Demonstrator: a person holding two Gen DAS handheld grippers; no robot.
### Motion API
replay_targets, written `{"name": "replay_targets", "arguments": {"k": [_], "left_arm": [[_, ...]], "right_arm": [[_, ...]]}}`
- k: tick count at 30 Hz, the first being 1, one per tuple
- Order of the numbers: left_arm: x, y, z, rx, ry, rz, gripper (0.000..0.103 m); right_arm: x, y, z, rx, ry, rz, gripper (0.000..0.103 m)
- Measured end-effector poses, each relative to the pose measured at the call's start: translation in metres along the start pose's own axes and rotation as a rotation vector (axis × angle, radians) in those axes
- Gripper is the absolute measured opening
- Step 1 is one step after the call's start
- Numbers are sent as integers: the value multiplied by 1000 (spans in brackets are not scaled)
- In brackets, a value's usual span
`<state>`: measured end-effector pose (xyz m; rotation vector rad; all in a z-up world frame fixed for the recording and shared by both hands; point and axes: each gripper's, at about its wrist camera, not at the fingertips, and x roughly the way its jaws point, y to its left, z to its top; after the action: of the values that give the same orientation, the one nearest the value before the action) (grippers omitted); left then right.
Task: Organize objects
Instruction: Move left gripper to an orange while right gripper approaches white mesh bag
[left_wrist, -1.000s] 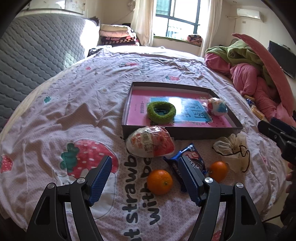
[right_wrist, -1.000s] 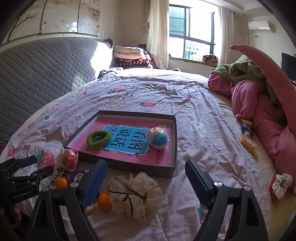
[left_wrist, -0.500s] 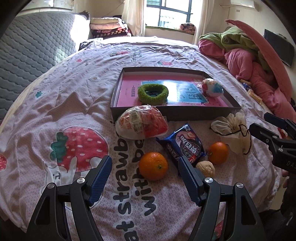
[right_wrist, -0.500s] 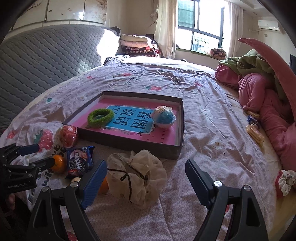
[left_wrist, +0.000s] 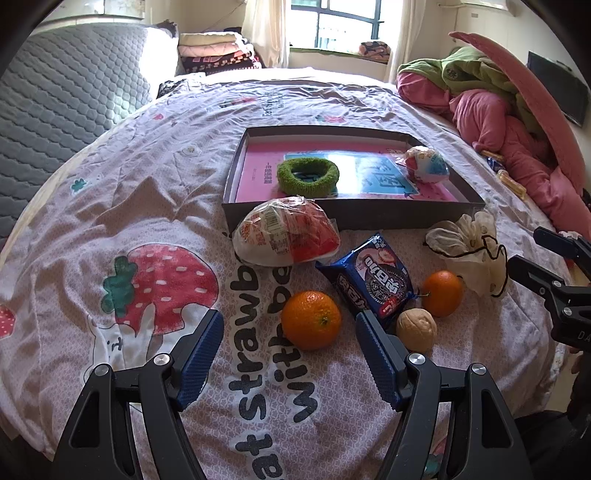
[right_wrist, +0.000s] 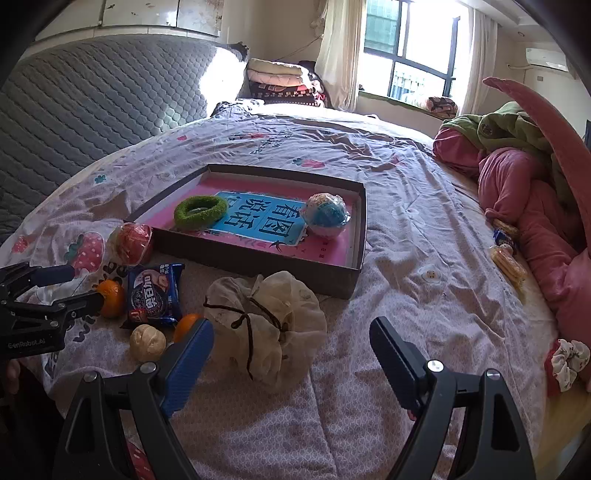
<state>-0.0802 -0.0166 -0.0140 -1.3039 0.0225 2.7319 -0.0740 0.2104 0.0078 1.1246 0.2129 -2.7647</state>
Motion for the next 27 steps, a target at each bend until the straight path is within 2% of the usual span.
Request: {"name": "replay_targets", "arguments": {"k": [15, 27], "left_arm": [[11, -1, -6, 8, 42, -6, 75], [20, -5, -9, 19, 67, 11, 75]], "right_arm": [[11, 1, -18, -3, 59, 43, 86], [15, 5, -20, -1, 79, 66, 86]]}}
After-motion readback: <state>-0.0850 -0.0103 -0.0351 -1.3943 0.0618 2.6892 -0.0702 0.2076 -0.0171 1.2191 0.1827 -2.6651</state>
